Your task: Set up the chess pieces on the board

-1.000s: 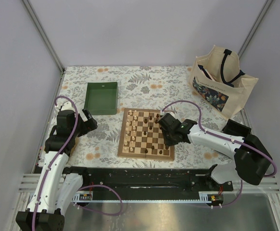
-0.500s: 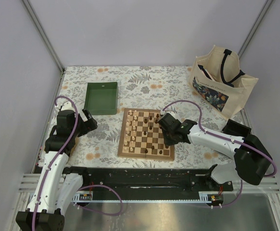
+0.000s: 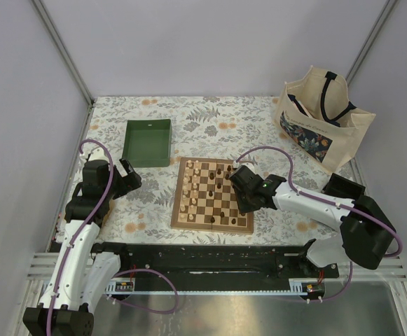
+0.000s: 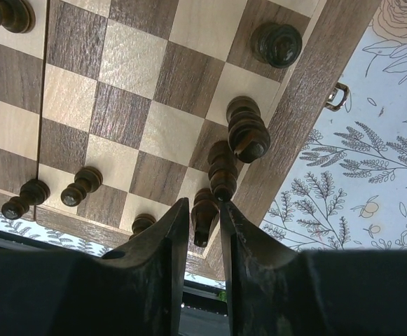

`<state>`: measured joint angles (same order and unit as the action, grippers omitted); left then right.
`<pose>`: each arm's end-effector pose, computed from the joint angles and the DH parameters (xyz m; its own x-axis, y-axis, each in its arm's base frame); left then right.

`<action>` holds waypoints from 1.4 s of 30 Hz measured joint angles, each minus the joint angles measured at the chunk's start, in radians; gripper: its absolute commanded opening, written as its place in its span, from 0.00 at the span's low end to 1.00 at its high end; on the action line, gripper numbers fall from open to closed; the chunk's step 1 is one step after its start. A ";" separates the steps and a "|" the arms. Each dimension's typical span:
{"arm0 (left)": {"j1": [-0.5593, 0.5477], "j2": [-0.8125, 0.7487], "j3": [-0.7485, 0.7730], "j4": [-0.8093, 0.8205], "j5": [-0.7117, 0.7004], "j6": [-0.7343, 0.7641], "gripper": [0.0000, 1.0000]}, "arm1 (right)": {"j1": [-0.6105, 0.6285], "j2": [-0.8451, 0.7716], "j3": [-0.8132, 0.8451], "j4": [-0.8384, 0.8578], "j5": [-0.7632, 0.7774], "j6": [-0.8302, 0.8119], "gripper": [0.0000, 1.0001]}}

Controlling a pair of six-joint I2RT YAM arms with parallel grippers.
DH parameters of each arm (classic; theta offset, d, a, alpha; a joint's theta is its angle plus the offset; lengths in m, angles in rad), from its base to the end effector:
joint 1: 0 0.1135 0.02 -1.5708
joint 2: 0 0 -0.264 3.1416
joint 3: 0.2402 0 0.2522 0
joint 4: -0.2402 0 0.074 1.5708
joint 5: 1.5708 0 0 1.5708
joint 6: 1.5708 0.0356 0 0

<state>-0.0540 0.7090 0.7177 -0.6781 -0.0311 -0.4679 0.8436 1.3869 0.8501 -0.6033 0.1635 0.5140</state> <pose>0.1498 -0.0070 0.2795 -0.5664 -0.4208 -0.7086 -0.2530 0.9071 -0.3365 0.1762 0.1892 0.2002 -0.8662 -0.2436 -0.4363 -0.3055 0.9491 0.0765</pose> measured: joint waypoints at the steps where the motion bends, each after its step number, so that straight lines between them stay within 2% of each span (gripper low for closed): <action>1: 0.000 0.000 0.000 0.000 0.000 0.000 0.99 | 0.000 -0.001 0.000 0.000 0.000 0.000 0.34; 12: 0.000 0.000 0.000 0.000 0.000 0.000 0.99 | 0.000 -0.093 0.014 -0.054 0.018 -0.001 0.41; 22: 0.000 0.000 0.000 0.000 0.000 0.000 0.99 | 0.001 -0.124 0.136 -0.080 0.047 -0.016 0.47; 34: 0.000 0.000 0.000 0.000 0.000 0.000 0.99 | 0.001 0.191 0.423 -0.071 0.010 -0.072 0.47; 42: 0.000 0.000 0.000 0.000 0.000 0.000 0.99 | -0.002 0.348 0.502 -0.077 -0.025 -0.073 0.48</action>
<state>-0.0540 0.7090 0.7177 -0.6781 -0.0307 -0.4679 0.8413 1.7348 1.3521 -0.6804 0.1383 0.4412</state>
